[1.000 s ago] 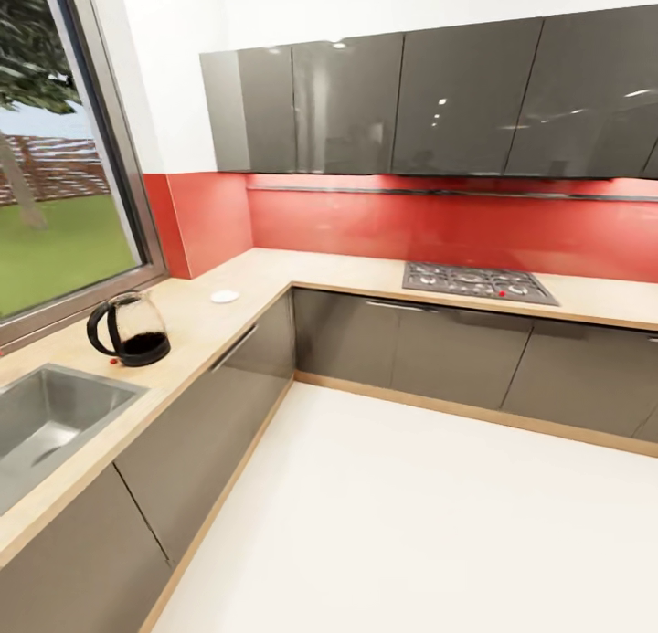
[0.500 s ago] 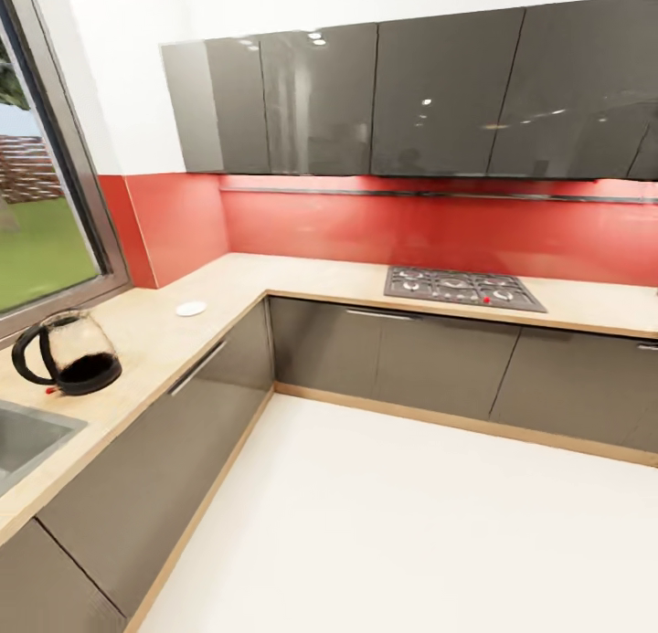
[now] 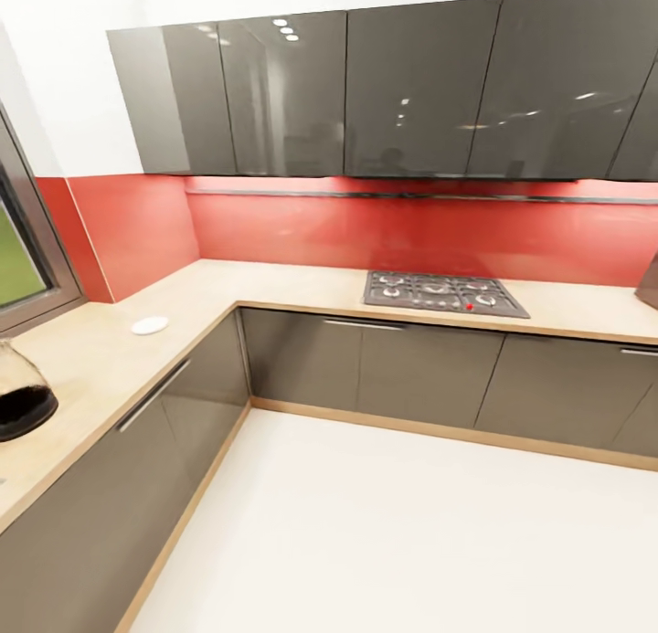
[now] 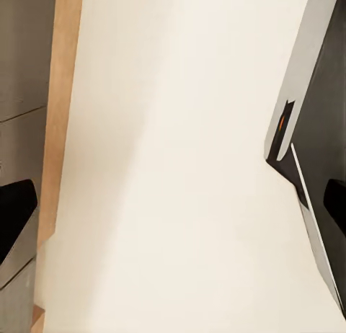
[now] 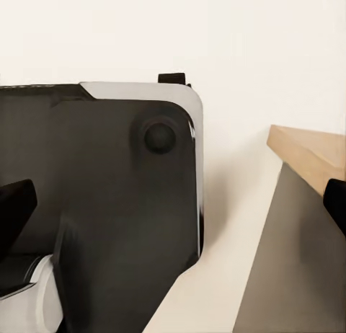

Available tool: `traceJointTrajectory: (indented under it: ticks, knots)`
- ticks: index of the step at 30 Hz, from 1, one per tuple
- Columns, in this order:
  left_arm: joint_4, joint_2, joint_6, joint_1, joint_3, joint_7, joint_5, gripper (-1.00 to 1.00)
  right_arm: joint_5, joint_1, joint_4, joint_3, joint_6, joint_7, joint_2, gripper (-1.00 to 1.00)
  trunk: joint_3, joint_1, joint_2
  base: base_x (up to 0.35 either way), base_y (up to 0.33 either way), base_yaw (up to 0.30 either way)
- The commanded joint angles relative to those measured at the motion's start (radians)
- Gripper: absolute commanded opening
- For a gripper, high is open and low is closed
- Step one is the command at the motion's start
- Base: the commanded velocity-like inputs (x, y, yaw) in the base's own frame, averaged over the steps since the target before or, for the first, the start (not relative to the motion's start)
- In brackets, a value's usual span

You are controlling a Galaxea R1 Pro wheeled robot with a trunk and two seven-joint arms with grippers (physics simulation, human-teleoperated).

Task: Set up a coffee station on the kitchen countertop: keep the coffee maker on the countertop, move the bottle of coffee from the kitchen shelf to the counter next to the coffee maker, place a paper coffee filter on top of the coffee maker, put the saucer next to the coffee maker with the coffee cup on the saucer, and place the electric kettle next to the coffee maker.

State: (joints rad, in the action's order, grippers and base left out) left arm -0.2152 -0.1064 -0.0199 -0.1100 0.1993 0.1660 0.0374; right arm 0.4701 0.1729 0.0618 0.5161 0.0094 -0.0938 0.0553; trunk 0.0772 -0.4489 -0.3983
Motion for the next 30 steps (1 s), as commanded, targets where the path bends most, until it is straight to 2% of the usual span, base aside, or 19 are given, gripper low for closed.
traceJointTrajectory:
  ticks: [1, 14, 30]
  knots:
    - [-0.003, 0.0, -0.002, 0.0, 0.003, 0.001, 0.004, 1.0, 0.008, 0.0, 0.001, 0.009, 0.001, -0.004, 0.0, 1.0, 0.002, -0.001, -0.002, 0.336, -0.001, -0.001]
    - [-0.003, 0.001, -0.002, 0.0, 0.003, 0.001, 0.004, 1.0, 0.009, 0.0, 0.0, 0.008, 0.001, -0.004, -0.001, 1.0, 0.002, -0.001, -0.002, 0.336, -0.027, 0.0]
    - [-0.001, 0.001, 0.01, 0.0, 0.004, 0.001, 0.004, 1.0, 0.008, 0.0, 0.0, 0.007, 0.0, -0.004, -0.006, 1.0, 0.002, -0.001, -0.002, 0.318, -0.161, 0.0]
